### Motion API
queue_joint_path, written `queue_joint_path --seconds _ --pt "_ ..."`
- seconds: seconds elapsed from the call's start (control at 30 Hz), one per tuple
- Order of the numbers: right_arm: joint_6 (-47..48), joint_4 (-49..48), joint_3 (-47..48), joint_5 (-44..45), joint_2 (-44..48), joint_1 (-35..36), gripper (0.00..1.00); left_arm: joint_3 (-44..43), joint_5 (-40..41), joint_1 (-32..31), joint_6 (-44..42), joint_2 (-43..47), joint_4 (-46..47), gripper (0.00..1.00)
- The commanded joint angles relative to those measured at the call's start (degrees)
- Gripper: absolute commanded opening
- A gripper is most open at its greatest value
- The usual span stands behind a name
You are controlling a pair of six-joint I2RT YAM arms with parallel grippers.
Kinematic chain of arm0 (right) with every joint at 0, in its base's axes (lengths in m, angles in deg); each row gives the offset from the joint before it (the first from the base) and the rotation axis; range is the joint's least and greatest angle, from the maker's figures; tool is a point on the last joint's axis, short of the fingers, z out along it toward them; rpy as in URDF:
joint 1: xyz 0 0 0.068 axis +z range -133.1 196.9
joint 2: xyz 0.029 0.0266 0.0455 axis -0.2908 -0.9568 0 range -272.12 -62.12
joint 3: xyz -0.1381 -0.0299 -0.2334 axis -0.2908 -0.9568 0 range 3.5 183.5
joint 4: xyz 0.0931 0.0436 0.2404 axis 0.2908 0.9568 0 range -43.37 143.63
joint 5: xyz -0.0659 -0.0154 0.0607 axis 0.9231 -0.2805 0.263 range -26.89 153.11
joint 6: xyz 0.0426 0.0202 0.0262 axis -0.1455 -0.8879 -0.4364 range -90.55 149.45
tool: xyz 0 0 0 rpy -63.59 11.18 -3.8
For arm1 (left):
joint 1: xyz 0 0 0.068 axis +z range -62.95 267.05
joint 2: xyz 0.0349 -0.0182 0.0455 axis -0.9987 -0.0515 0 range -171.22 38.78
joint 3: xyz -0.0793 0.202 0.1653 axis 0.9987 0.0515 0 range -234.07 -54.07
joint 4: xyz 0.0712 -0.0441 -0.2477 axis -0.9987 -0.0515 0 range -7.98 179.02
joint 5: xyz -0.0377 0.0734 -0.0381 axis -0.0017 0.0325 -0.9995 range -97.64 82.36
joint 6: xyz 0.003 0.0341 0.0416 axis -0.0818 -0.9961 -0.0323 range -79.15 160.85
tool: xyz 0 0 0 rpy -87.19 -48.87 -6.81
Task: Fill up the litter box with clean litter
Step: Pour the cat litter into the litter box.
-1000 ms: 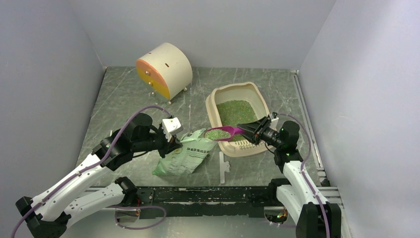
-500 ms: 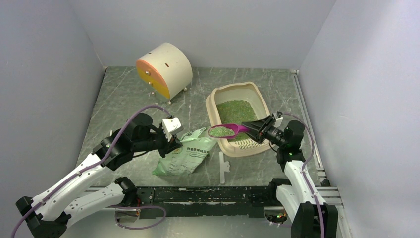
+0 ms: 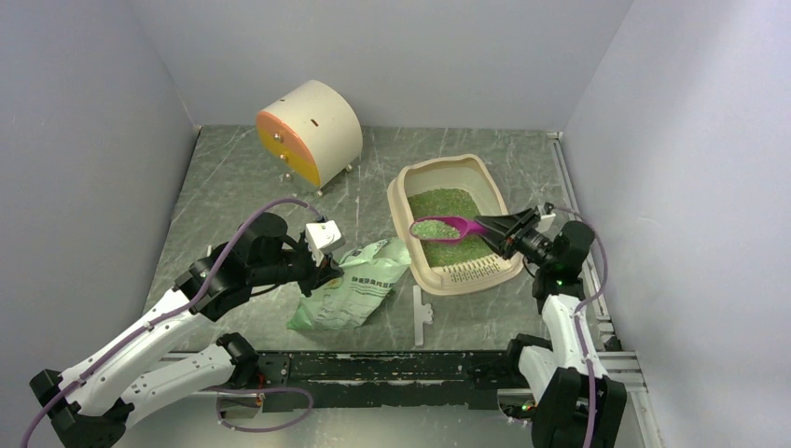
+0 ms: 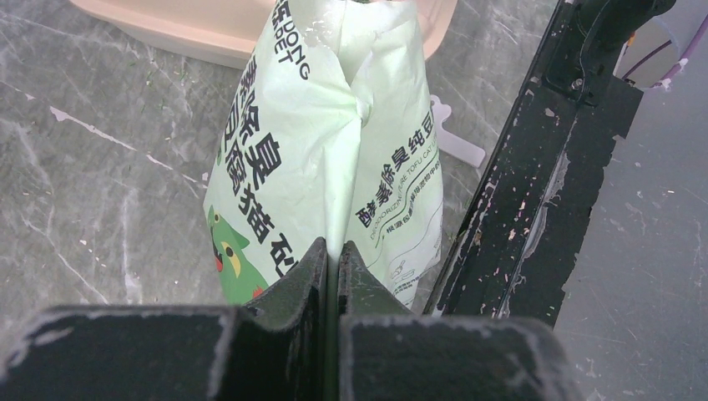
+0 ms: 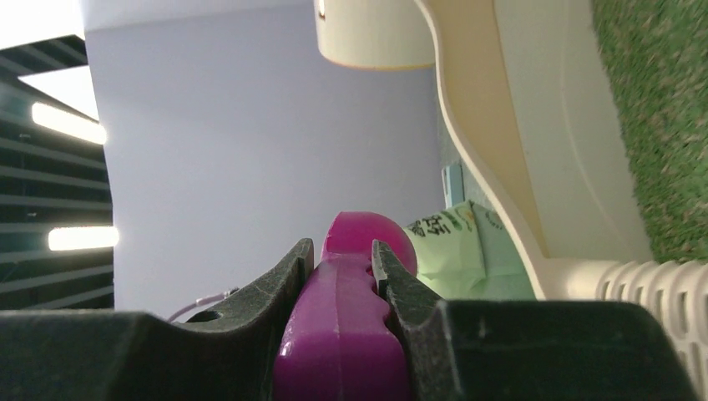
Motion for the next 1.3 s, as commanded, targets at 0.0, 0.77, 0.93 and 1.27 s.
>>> queue_joint_path --seconds 0.0,0.77,0.93,1.27 --pt "5.5 2.8 4.8 -1.9 -1.7 -4.6 0.00 -2.2 -1.3 0.0 -0.5 1.3 9.5 0.05" --pt "27.5 15.5 19.5 35.5 -12.1 -0.7 0.00 -0.7 0.9 -0.1 0.2 4.5 10.6 0.05" --pt "29.7 16.3 25.0 46.6 -16.2 7.4 0.00 -1.1 1.4 -0.1 0.4 5.0 9.5 0.05" --pt "30.5 17.2 28.4 55.4 -18.5 9.2 0.00 -1.4 1.6 0.0 0.5 5.2 9.2 0.05"
